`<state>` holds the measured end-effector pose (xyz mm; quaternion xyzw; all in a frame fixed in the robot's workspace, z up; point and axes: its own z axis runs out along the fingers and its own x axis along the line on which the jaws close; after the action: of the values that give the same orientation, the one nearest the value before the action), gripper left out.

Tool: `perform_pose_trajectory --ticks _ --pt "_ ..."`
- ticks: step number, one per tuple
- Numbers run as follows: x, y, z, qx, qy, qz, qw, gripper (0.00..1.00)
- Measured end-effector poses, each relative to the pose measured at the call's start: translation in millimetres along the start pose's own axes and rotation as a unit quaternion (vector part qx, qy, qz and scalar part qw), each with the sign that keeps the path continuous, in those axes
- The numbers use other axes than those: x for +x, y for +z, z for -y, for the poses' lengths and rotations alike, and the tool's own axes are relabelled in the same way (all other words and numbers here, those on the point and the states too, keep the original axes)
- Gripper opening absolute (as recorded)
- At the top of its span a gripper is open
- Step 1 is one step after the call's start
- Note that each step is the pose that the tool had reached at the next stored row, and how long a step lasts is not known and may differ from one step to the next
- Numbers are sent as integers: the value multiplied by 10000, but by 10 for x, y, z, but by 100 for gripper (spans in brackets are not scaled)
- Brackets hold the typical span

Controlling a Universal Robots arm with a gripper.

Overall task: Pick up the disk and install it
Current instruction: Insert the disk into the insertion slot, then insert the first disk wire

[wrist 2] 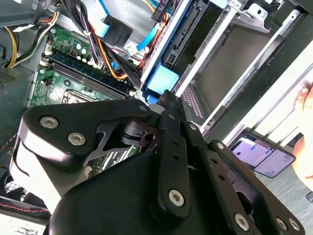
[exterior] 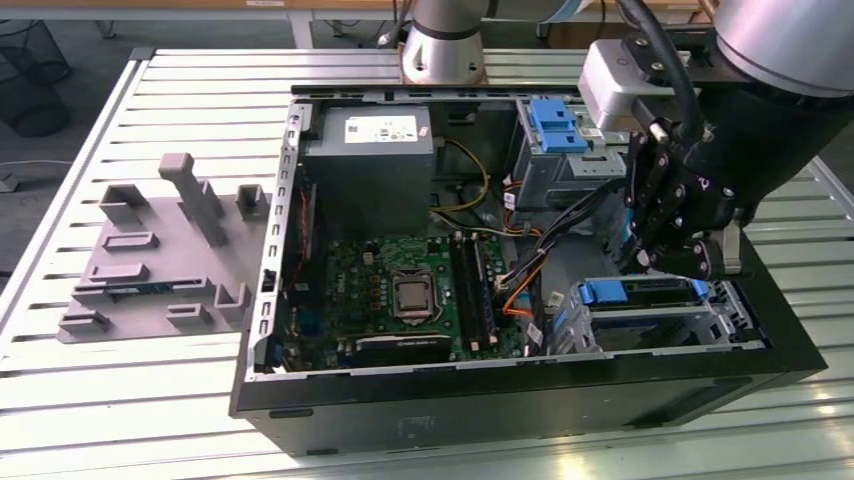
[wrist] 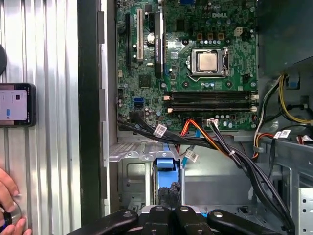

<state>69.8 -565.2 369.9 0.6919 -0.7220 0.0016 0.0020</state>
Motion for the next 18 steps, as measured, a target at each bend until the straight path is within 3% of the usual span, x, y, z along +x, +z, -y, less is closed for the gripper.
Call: perform_pose_trajectory --ticks 2,4,15,18 --pt "0 0 0 0 0 -1 10000 11" --pt "0 93 0 0 0 0 10000 11" --pt "-1 97 4 0 0 1 10000 11" --pt "-4 99 86 0 0 1 10000 11"
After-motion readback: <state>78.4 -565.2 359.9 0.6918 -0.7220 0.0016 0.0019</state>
